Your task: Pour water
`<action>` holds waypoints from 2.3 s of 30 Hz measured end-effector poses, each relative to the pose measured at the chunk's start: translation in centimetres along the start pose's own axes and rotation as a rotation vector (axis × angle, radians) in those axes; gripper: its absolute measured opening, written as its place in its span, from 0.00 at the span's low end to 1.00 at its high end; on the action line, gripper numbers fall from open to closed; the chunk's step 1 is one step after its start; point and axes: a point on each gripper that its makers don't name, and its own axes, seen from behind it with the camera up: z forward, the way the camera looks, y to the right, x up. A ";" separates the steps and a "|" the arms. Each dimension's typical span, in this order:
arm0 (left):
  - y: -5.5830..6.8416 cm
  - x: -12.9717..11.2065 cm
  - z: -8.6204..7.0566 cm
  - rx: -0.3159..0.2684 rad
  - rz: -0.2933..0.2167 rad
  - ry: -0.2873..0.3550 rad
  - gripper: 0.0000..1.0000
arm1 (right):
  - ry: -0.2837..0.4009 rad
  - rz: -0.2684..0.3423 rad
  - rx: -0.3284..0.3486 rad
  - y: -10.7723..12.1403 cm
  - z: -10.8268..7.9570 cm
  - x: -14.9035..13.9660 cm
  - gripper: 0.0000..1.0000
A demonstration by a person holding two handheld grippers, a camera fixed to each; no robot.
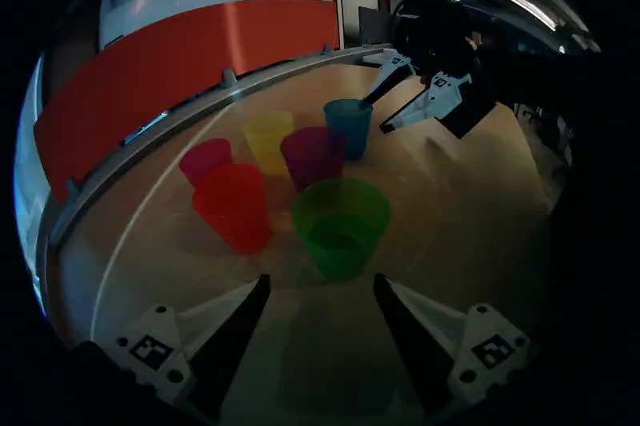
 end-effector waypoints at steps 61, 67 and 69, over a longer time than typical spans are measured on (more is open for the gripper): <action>-10.0 6.3 -12.1 0.627 -0.262 0.469 0.96 | 0.501 0.256 -0.622 6.9 -15.8 5.0 1.00; -10.2 7.4 -13.3 0.684 -0.278 0.512 0.96 | 0.590 0.285 -0.728 8.3 -18.5 5.4 1.00; -10.1 7.6 -13.6 0.696 -0.290 0.529 0.96 | 0.616 0.291 -0.762 8.6 -19.4 5.5 1.00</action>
